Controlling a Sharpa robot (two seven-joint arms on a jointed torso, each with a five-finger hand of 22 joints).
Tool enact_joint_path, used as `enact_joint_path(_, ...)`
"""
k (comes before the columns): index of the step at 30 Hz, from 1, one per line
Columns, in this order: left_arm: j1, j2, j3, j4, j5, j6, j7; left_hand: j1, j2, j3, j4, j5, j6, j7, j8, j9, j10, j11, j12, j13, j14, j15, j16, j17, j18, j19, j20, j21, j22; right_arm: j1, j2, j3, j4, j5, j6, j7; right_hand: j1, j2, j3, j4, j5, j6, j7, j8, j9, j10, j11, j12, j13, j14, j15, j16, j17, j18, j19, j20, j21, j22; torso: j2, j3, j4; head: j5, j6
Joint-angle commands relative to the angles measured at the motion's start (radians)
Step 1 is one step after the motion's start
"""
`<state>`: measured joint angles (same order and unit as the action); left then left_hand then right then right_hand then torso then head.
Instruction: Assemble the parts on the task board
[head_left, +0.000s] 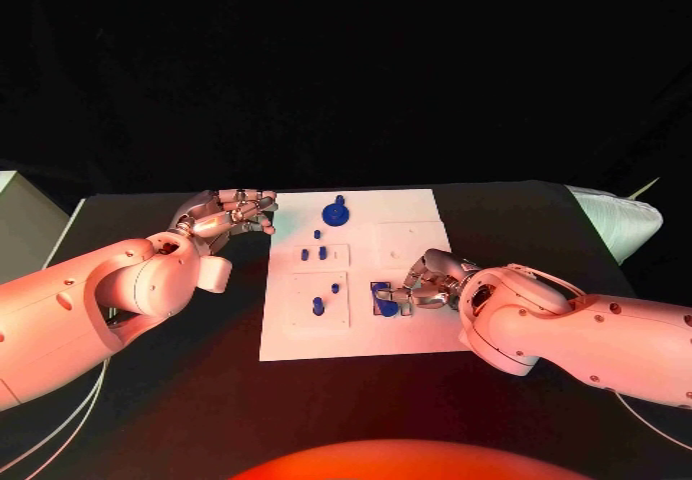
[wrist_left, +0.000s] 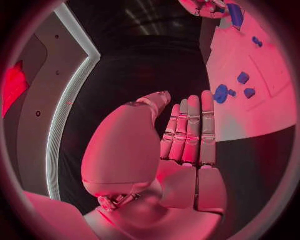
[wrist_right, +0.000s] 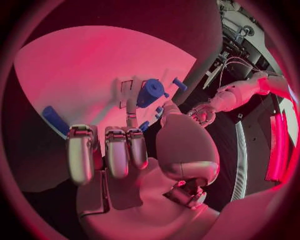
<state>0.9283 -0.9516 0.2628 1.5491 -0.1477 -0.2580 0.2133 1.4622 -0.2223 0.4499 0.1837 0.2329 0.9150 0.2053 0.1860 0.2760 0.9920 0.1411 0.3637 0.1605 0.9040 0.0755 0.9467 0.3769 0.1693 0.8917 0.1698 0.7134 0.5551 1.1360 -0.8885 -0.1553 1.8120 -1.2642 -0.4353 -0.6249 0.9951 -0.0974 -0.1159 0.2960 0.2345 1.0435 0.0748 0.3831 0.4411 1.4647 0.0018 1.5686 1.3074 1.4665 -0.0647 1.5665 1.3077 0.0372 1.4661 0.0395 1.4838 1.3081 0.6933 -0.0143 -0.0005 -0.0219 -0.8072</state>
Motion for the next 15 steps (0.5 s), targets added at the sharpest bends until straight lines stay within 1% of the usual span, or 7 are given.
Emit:
enact_joint_path(1, -0.001, 0.001, 0.001, 0.002, 0.005, 0.008, 0.004, 0.004, 0.004, 0.0, 0.005, 0.001, -0.007, 0.0, -0.001, -0.001, -0.007, 0.0, 0.005, -0.002, 0.003, 0.001, -0.005, 0.001, 0.013, 0.01, -0.001, -0.007, -0.002, -0.001, -0.005, 0.0, 0.009, -0.025, 0.021, 0.029, 0.0, 0.012, 0.006, 0.0, 0.006, -0.001, -0.005, 0.006, 0.001, 0.106, -0.006, 0.002, 0.263, 0.104, -0.006, 0.004, 0.263, -0.02, 0.09, -0.007, 0.005, 0.232, 0.0, -0.0003, 0.0006, 0.0, 0.001)
enact_joint_path(5, -0.003, 0.001, 0.001, 0.002, 0.005, 0.008, 0.004, 0.004, 0.005, 0.0, 0.006, 0.001, -0.007, 0.0, -0.001, -0.001, -0.007, 0.0, 0.005, -0.002, 0.003, 0.001, -0.005, 0.001, 0.013, 0.01, -0.001, -0.007, -0.002, -0.002, -0.019, 0.001, 0.023, -0.02, 0.016, 0.05, 0.005, 0.02, 0.009, -0.001, 0.012, 0.0, -0.006, 0.008, 0.002, 0.106, -0.007, 0.002, 0.263, 0.104, -0.006, 0.004, 0.263, -0.021, 0.09, -0.008, 0.008, 0.234, 0.0, -0.0003, 0.0008, -0.001, 0.001)
enact_joint_path(6, -0.003, 0.001, 0.001, 0.002, 0.005, 0.008, 0.004, 0.004, 0.005, 0.0, 0.006, 0.001, -0.007, 0.0, -0.001, -0.001, -0.007, 0.0, 0.005, -0.002, 0.003, 0.001, -0.005, 0.001, 0.013, 0.01, -0.001, -0.007, -0.002, -0.002, -0.024, 0.001, 0.028, -0.018, 0.016, 0.057, 0.018, 0.026, 0.012, -0.002, 0.015, 0.001, -0.006, 0.01, 0.003, 0.106, -0.007, 0.002, 0.263, 0.104, -0.007, 0.004, 0.263, -0.021, 0.09, -0.008, 0.009, 0.234, 0.0, -0.0006, 0.0008, 0.0, 0.001)
enact_joint_path(8, -0.004, 0.001, 0.001, 0.002, 0.005, 0.009, 0.004, 0.004, 0.005, 0.0, 0.006, 0.001, -0.007, 0.0, -0.001, -0.001, -0.007, 0.0, 0.005, -0.002, 0.003, 0.001, -0.005, 0.001, 0.013, 0.01, -0.001, -0.007, -0.002, -0.002, -0.036, 0.002, 0.039, -0.014, 0.015, 0.07, 0.033, 0.028, 0.014, -0.003, 0.014, 0.001, -0.007, 0.013, 0.003, 0.106, -0.008, 0.002, 0.263, 0.104, -0.007, 0.004, 0.263, -0.021, 0.09, -0.008, 0.009, 0.234, 0.0, -0.001, 0.0009, 0.002, 0.001)
enact_joint_path(15, -0.005, 0.0, 0.001, 0.001, 0.005, 0.009, 0.001, 0.004, 0.005, 0.0, 0.006, 0.001, -0.007, 0.0, -0.001, -0.001, -0.007, 0.0, 0.005, -0.002, 0.003, 0.001, -0.005, 0.001, 0.013, 0.01, -0.001, -0.007, -0.002, -0.001, -0.075, 0.005, 0.07, -0.005, 0.018, 0.106, 0.075, 0.014, 0.008, -0.004, 0.004, 0.0, -0.008, 0.018, 0.004, 0.106, -0.009, 0.002, 0.263, 0.104, -0.008, 0.004, 0.263, -0.022, 0.091, -0.01, 0.013, 0.236, 0.0, -0.0008, 0.0004, 0.005, 0.001)
